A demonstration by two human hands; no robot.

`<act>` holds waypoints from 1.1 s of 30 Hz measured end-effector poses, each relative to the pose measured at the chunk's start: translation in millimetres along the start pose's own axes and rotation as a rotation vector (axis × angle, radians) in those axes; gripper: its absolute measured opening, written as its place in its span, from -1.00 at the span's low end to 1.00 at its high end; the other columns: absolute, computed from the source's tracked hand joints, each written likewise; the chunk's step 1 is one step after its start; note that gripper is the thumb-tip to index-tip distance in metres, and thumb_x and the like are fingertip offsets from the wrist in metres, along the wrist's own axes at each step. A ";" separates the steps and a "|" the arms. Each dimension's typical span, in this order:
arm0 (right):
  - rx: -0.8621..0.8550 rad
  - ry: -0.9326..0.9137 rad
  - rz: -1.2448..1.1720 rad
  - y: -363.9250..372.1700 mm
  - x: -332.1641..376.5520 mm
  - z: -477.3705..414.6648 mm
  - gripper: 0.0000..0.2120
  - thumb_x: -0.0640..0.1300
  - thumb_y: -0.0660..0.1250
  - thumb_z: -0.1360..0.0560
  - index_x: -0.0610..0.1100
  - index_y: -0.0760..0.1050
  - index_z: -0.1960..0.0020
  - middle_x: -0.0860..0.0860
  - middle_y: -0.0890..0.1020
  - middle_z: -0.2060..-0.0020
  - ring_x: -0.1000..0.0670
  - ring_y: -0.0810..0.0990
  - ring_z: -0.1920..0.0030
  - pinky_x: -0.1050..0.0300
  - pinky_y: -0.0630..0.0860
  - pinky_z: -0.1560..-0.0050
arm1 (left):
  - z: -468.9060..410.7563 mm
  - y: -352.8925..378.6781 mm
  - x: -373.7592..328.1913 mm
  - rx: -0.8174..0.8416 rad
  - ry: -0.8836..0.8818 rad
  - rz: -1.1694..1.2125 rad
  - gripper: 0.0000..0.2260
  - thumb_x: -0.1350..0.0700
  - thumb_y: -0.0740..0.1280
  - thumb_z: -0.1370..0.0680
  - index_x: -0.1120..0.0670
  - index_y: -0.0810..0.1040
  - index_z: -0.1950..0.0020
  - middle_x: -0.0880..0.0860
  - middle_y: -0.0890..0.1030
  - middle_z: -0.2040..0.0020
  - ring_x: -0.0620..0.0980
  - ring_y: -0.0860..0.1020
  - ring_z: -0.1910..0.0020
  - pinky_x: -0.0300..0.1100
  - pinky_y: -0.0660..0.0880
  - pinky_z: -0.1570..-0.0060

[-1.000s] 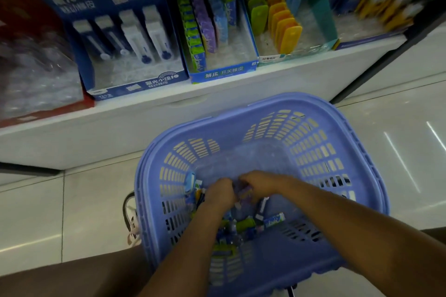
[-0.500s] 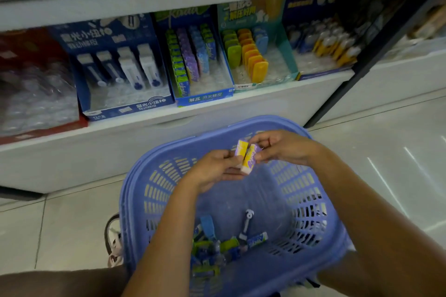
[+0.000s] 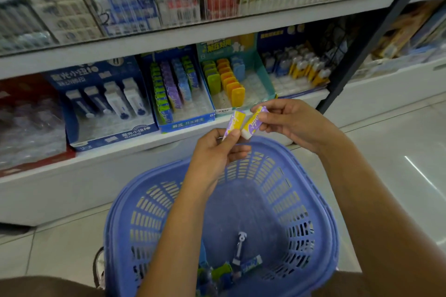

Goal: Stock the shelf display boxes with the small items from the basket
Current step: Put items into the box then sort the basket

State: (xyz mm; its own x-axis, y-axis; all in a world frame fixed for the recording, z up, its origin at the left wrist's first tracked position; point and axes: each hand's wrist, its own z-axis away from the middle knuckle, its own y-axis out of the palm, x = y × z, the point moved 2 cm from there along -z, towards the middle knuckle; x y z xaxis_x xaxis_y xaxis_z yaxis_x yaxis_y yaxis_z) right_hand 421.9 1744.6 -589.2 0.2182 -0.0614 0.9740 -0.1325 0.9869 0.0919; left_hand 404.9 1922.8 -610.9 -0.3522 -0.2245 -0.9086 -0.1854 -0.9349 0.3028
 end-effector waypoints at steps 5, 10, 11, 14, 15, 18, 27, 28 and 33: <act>-0.322 -0.119 0.018 -21.2 7.6 -7.8 -0.82 -0.30 0.31 -0.52 -0.31 0.54 -0.11 -0.06 0.65 0.28 0.13 0.61 0.35 0.34 0.55 0.24 | -0.6 -1.3 -3.1 -0.046 0.008 0.049 -0.86 0.16 0.25 -0.59 0.19 0.56 0.03 0.04 0.70 0.23 -0.10 0.65 0.30 -0.32 0.56 0.29; -0.459 -0.268 0.279 -25.1 27.2 -21.4 -0.84 -0.24 0.32 -0.53 -0.08 0.56 -0.08 -0.06 0.63 0.15 0.18 0.63 0.27 0.35 0.56 0.12 | -2.5 -12.7 -9.1 -0.164 0.041 0.131 -0.83 0.14 0.25 -0.59 0.16 0.60 0.10 0.04 0.69 0.28 -0.11 0.62 0.34 -0.30 0.56 0.31; -0.435 -0.303 0.313 -17.9 32.9 -25.6 -0.84 -0.24 0.34 -0.52 -0.07 0.56 -0.07 -0.05 0.63 0.15 0.20 0.64 0.26 0.39 0.54 0.14 | -3.3 -16.0 -10.5 -0.192 0.049 0.144 -0.83 0.14 0.25 -0.59 0.16 0.59 0.11 0.03 0.68 0.30 -0.11 0.61 0.36 -0.30 0.56 0.32; -0.373 -0.393 0.390 16.0 47.2 -43.9 -0.84 -0.26 0.41 -0.45 -0.08 0.54 0.02 0.06 0.62 0.21 0.24 0.62 0.26 0.41 0.53 0.20 | -6.0 -27.1 -12.5 -0.272 0.053 0.152 -0.83 0.15 0.26 -0.59 0.19 0.58 0.12 0.00 0.62 0.38 -0.12 0.56 0.44 -0.30 0.54 0.37; -0.365 -0.420 0.412 29.1 49.9 -51.6 -0.83 -0.27 0.43 -0.42 -0.08 0.53 0.05 0.08 0.62 0.23 0.21 0.62 0.25 0.37 0.55 0.19 | -7.1 -31.1 -11.7 -0.299 0.048 0.139 -0.83 0.14 0.26 -0.59 0.18 0.58 0.12 0.00 0.60 0.40 -0.12 0.53 0.46 -0.30 0.53 0.39; -0.287 -0.469 0.542 68.2 49.4 -75.7 -0.86 -0.27 0.45 -0.40 -0.11 0.55 0.10 0.06 0.63 0.25 0.15 0.62 0.24 0.31 0.58 0.14 | -9.1 -43.0 -5.6 -0.368 0.011 0.065 -0.82 0.13 0.26 -0.60 0.17 0.60 0.10 0.05 0.54 0.35 -0.11 0.48 0.47 -0.30 0.50 0.42; -0.105 -0.497 0.869 119.9 25.2 -110.5 -0.87 -0.26 0.41 -0.45 -0.25 0.58 0.01 -0.12 0.67 0.12 0.01 0.61 0.16 0.25 0.54 0.07 | -11.9 -66.2 8.6 -0.417 -0.038 -0.047 -0.81 0.16 0.25 -0.60 0.14 0.60 0.16 0.06 0.54 0.37 -0.13 0.50 0.50 -0.28 0.50 0.44; -0.105 -0.490 0.876 120.2 26.2 -111.7 -0.87 -0.26 0.42 -0.45 -0.24 0.59 0.02 -0.10 0.67 0.13 0.05 0.59 0.18 0.28 0.54 0.08 | -11.9 -68.1 8.3 -0.411 -0.031 -0.057 -0.80 0.17 0.26 -0.60 0.14 0.60 0.17 0.06 0.55 0.37 -0.13 0.50 0.50 -0.28 0.51 0.44; -0.042 -0.453 0.972 123.1 24.6 -110.5 -0.87 -0.24 0.43 -0.44 -0.23 0.60 0.02 -0.09 0.68 0.11 0.04 0.62 0.14 0.17 0.57 0.01 | -10.9 -79.4 5.6 -0.364 -0.010 -0.064 -0.82 0.17 0.27 -0.59 0.15 0.61 0.17 0.06 0.56 0.37 -0.13 0.51 0.48 -0.30 0.54 0.40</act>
State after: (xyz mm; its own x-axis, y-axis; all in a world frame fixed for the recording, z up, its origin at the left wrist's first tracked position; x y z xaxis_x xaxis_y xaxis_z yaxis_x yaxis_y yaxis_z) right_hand 517.8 1881.1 -576.9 -0.3432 0.7119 0.6127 -0.0211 0.6464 -0.7627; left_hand 427.6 1992.8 -643.1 -0.3598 -0.1613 -0.9190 0.1306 -0.9839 0.1216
